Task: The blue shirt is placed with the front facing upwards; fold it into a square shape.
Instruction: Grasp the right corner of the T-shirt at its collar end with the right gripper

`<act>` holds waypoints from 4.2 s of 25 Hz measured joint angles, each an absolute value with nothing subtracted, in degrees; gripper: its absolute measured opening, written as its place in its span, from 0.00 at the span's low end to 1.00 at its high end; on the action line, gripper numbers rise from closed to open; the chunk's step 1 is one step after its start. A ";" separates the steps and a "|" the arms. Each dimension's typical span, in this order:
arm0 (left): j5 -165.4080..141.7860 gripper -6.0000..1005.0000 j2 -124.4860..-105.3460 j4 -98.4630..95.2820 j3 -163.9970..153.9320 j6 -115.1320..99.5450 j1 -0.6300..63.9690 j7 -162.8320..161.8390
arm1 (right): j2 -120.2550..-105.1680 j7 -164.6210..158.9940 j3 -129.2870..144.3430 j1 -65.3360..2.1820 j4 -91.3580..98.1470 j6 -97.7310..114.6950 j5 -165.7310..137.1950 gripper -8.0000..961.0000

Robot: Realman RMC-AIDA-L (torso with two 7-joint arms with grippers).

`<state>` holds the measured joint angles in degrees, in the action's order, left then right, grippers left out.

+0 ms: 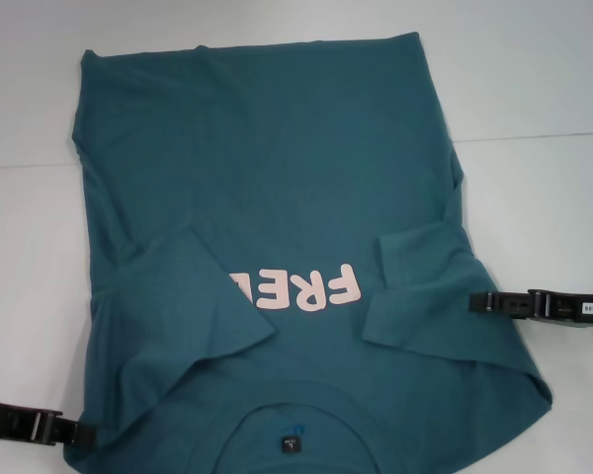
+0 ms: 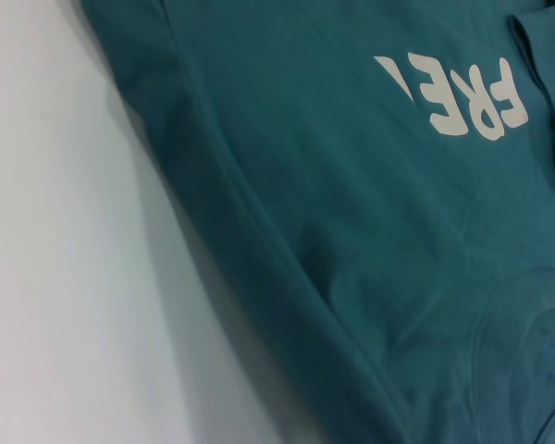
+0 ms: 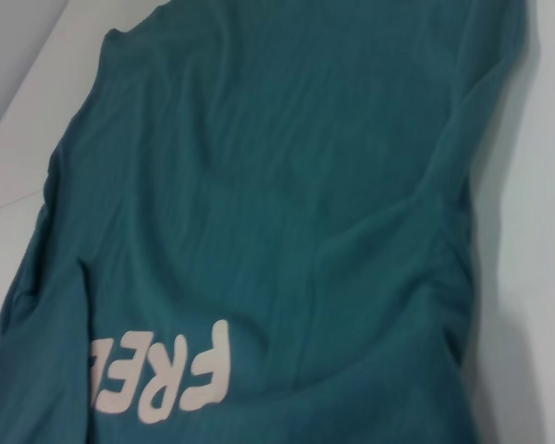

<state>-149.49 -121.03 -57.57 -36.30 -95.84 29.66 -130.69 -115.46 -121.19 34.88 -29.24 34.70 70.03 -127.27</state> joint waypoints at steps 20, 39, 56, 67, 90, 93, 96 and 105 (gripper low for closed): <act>-149.50 0.03 -121.46 -57.29 -36.41 -95.65 29.88 -130.69 | -112.63 -121.01 34.12 -26.25 35.05 84.77 -126.80 0.92; -149.50 0.03 -121.55 -57.21 -36.74 -95.59 30.11 -130.69 | -112.57 -119.89 33.75 -24.97 35.51 78.86 -126.74 0.92; -149.50 0.03 -121.55 -57.13 -36.73 -95.46 30.39 -130.55 | -115.99 -116.56 34.28 -28.48 35.45 70.86 -127.06 0.92; -149.50 0.03 -121.55 -56.96 -36.74 -94.82 30.63 -130.43 | -116.59 -115.21 34.28 -29.41 34.95 68.18 -127.09 0.92; -149.50 0.03 -121.71 -56.95 -36.58 -94.74 30.61 -130.48 | -113.04 -115.97 35.44 -26.42 35.09 83.12 -126.68 0.92; -149.50 0.03 -121.78 -56.95 -36.68 -94.75 30.66 -130.50 | -112.88 -116.25 35.48 -26.22 35.04 83.48 -126.92 0.92; -149.50 0.03 -121.80 -56.95 -36.71 -94.75 30.67 -130.51 | -113.05 -116.30 35.87 -26.19 34.98 84.02 -127.07 0.92; -149.50 0.03 -121.82 -56.95 -36.73 -94.74 30.60 -130.45 | -113.21 -116.15 35.47 -26.27 35.42 89.31 -126.77 0.92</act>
